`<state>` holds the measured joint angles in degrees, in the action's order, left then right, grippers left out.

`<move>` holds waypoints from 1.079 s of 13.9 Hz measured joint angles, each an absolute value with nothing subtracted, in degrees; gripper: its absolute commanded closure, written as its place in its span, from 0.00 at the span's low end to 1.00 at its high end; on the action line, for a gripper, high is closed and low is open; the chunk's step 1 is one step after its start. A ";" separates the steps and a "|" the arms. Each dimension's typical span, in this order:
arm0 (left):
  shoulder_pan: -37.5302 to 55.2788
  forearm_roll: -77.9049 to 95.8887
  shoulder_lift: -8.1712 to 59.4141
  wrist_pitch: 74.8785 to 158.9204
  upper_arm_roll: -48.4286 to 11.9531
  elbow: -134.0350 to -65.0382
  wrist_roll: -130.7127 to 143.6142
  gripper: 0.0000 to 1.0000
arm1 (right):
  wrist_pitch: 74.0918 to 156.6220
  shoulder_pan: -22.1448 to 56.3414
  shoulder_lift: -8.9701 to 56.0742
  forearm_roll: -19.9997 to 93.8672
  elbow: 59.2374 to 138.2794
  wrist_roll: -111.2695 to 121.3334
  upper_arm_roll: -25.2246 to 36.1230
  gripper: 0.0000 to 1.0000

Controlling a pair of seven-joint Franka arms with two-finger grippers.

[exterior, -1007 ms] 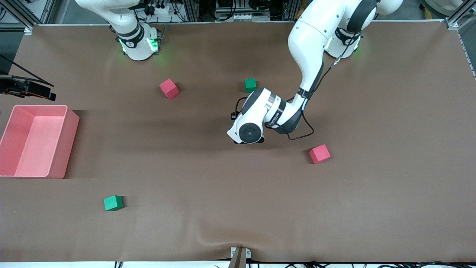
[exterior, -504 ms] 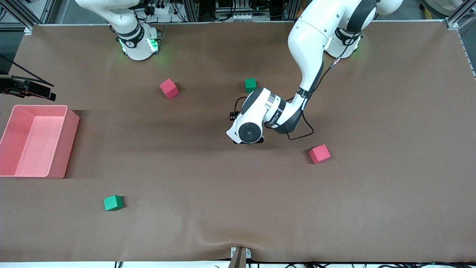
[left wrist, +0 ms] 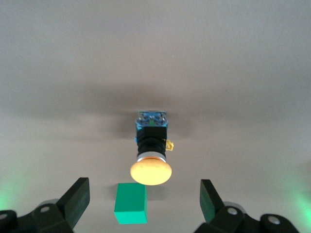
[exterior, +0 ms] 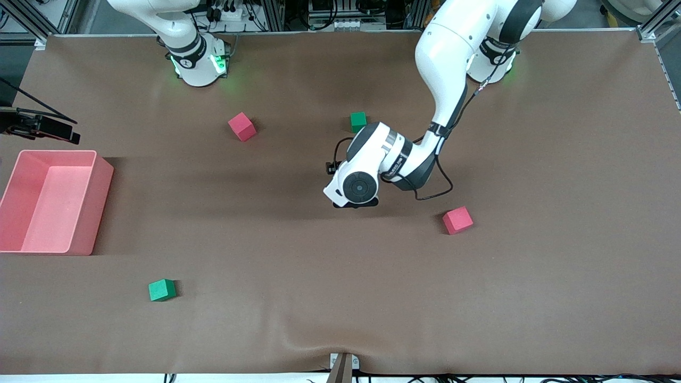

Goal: Place and upright button with both arms
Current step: 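Lower the switch cap-up onto the table with the left gripper, then open the left gripper and lift away from the upright switch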

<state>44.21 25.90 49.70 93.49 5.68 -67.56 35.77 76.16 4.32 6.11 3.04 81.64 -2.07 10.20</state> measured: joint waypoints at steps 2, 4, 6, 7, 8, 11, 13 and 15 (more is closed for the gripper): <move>44.05 25.90 48.07 93.49 7.65 -67.45 35.77 0.00 | 76.16 4.32 6.11 3.04 81.64 -2.07 10.21 0.00; 43.90 25.90 46.03 93.48 9.64 -67.40 35.77 0.00 | 76.16 4.32 6.11 3.04 81.63 -2.07 10.21 0.00; 43.82 25.90 44.16 93.49 11.46 -67.36 35.77 0.00 | 76.16 4.32 6.11 3.04 81.63 -2.07 10.21 0.00; 43.81 25.90 43.04 93.48 12.69 -67.33 35.77 0.00 | 76.16 4.32 6.11 3.04 81.63 -2.07 10.21 0.00; 43.79 25.89 41.96 93.47 14.13 -67.34 35.77 0.00 | 76.16 4.31 6.09 3.04 81.62 -2.07 10.22 0.00; 43.41 24.59 39.31 93.36 18.26 -67.43 35.46 0.00 | 76.16 4.31 6.04 3.04 81.60 -2.07 10.22 0.00; 43.07 21.00 38.07 93.32 18.93 -67.60 35.43 0.00 | 76.16 4.31 6.01 3.04 81.59 -2.07 10.22 0.00; 42.82 17.85 37.22 93.33 19.02 -67.65 35.31 0.00 | 76.16 4.31 5.98 3.04 81.59 -2.07 10.22 0.00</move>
